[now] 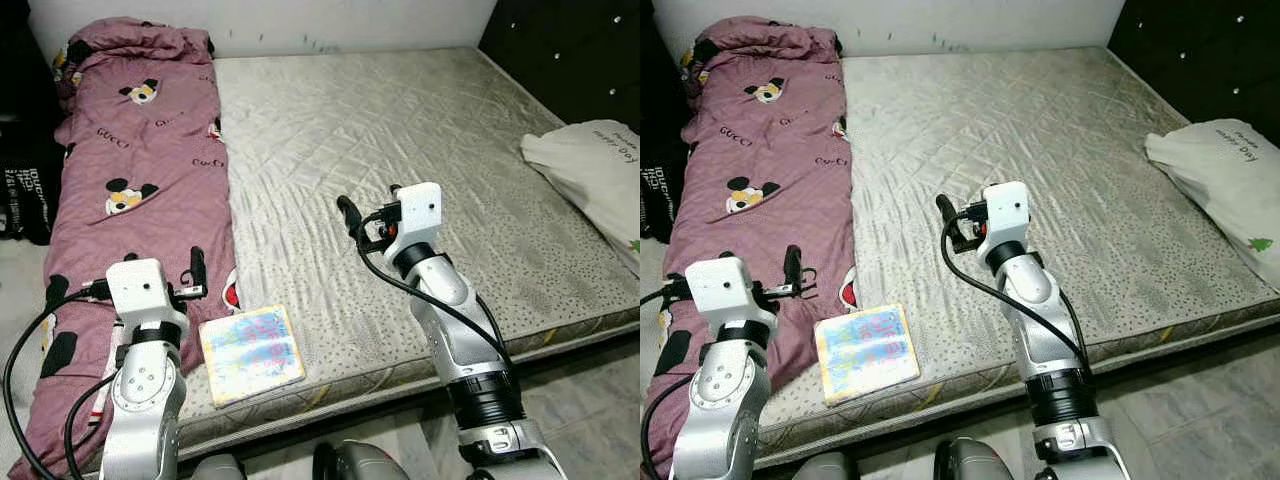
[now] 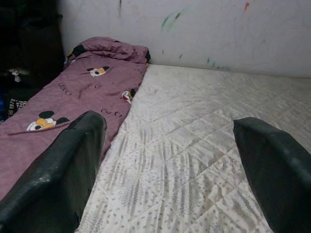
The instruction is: Clean up the room
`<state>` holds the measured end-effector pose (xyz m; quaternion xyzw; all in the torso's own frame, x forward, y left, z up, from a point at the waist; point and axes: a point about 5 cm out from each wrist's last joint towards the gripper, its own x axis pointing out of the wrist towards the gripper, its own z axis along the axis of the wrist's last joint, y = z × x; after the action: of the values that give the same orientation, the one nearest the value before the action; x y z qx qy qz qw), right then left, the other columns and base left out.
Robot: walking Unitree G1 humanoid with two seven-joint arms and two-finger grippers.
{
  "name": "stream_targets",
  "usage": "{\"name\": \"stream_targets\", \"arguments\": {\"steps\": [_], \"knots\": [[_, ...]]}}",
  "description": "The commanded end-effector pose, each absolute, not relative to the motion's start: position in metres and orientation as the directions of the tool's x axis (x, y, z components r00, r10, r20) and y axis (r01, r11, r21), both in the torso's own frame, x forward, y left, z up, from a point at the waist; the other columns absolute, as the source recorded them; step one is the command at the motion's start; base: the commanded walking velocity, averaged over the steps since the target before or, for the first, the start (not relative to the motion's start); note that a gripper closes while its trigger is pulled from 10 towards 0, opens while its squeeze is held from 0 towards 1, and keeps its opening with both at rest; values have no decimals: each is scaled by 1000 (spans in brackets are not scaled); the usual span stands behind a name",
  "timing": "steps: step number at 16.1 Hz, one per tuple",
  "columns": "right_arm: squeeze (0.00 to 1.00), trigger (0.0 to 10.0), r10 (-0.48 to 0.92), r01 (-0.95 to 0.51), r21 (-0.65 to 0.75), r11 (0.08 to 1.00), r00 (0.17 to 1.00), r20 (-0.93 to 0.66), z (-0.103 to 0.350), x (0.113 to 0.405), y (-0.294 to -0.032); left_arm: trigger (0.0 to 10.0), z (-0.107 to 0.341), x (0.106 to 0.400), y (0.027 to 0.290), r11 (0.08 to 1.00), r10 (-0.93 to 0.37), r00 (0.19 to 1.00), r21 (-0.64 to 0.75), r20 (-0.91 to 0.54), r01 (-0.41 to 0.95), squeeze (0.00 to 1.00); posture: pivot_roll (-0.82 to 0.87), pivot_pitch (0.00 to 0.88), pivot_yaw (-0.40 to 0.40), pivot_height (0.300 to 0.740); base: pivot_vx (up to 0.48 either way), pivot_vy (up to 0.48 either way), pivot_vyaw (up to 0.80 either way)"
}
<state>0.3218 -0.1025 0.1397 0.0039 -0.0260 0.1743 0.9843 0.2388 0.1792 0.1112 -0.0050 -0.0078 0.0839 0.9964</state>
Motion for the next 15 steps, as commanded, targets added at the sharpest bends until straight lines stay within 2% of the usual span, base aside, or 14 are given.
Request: {"name": "stream_targets", "arguments": {"steps": [1,9,13,15], "knots": [[0,10000,322,-322,-5,947,946,34,134,320,-110,10000,114,243,178,988,154,988,-14,22,-153,0,-29,52,-69,740,0,0,0],[0,10000,308,-308,-6,951,950,52,137,319,-110,10000,114,245,175,990,139,990,-12,20,-139,0,-32,58,-47,740,0,465,0],[0,10000,318,-318,-5,948,947,55,136,318,-104,10000,118,244,181,981,185,982,50,47,-187,0,-21,59,-45,740,0,0,0],[0,10000,319,-319,-4,948,946,53,135,318,-103,10000,117,243,183,979,199,979,26,37,-200,0,-20,61,-43,740,0,0,0]]}}
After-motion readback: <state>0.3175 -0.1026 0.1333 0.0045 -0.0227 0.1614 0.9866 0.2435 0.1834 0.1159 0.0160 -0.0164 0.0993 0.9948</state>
